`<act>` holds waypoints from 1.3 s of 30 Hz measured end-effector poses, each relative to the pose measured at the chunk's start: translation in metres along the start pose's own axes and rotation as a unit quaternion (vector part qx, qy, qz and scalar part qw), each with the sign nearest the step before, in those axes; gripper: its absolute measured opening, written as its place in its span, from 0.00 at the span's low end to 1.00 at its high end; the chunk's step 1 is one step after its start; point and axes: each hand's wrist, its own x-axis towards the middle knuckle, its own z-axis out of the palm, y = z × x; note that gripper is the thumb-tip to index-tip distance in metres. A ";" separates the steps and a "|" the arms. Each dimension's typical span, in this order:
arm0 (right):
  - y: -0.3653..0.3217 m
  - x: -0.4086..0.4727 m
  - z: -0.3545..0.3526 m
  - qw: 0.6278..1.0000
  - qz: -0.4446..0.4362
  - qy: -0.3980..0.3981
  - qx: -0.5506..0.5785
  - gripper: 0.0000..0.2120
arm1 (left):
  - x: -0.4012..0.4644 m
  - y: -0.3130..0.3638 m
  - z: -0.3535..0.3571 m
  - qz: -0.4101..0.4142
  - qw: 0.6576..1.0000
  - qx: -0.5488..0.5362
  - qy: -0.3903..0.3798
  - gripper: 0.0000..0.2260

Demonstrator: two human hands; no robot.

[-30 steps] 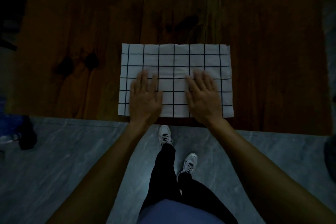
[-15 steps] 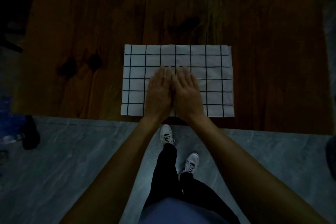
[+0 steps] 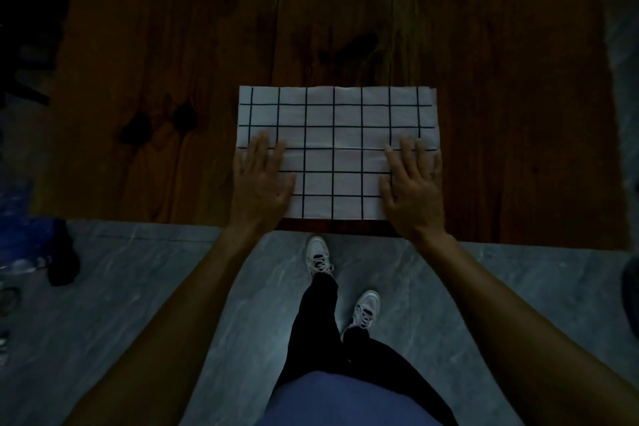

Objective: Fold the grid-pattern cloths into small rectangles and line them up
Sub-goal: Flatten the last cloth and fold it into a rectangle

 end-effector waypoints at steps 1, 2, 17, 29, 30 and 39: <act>-0.005 -0.001 -0.001 1.000 -0.019 0.014 0.003 0.26 | -0.002 0.005 0.000 0.019 1.000 -0.003 0.003 0.28; -0.012 -0.002 -0.002 0.999 -0.042 0.021 0.013 0.25 | -0.005 0.012 0.002 0.044 0.999 -0.005 0.001 0.28; -0.046 -0.054 0.003 0.978 -0.121 -0.167 -0.019 0.38 | -0.063 0.037 0.009 0.081 0.987 0.066 -0.122 0.38; -0.081 -0.067 -0.002 0.994 -0.071 -0.080 -0.038 0.23 | -0.090 0.061 -0.010 0.031 0.994 0.083 -0.061 0.25; -0.081 -0.066 -0.004 0.994 -0.070 -0.078 -0.039 0.22 | -0.090 0.062 -0.012 0.030 0.995 0.079 -0.058 0.25; -0.077 -0.070 -0.015 0.993 -0.076 -0.085 -0.021 0.27 | -0.074 0.068 -0.011 0.057 0.991 0.102 -0.065 0.33</act>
